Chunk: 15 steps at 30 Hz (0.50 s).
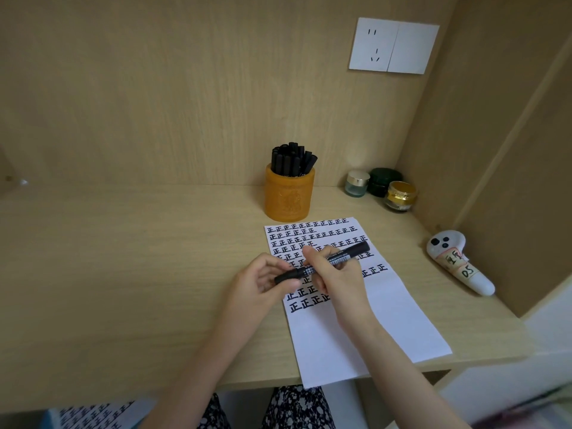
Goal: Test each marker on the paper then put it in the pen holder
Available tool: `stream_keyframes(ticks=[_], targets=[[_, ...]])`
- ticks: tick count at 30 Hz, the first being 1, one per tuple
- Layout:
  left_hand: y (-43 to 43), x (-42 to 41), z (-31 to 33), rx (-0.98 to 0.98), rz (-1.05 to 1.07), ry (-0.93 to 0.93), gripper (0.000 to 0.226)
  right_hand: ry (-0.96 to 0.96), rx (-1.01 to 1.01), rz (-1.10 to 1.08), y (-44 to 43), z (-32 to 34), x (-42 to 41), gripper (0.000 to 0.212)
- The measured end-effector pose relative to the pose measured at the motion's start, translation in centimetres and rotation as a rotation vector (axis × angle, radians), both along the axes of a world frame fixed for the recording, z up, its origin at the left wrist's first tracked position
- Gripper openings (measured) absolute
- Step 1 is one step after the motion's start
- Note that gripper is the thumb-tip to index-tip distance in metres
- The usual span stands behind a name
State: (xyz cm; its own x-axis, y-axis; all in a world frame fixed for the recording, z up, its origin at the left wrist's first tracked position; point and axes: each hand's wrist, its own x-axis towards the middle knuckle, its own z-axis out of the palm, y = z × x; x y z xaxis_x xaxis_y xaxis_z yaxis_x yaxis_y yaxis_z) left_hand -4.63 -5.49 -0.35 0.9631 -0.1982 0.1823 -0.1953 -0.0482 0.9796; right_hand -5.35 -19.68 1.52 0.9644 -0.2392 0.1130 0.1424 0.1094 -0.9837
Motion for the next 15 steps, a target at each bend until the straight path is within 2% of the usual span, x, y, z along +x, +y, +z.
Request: stream_keyframes(ticks=[4,15], targets=[[-0.4,-0.5,0.4,-0.042,0.014,-0.01,0.02,-0.01,0.031,-0.026,0.5,-0.3,0.4,0.045],[-0.7,-0.4,1.1,-0.12,0.056,-0.002,0.014,-0.016,0.032,-0.005,1.1,-0.1,1.2,0.043]])
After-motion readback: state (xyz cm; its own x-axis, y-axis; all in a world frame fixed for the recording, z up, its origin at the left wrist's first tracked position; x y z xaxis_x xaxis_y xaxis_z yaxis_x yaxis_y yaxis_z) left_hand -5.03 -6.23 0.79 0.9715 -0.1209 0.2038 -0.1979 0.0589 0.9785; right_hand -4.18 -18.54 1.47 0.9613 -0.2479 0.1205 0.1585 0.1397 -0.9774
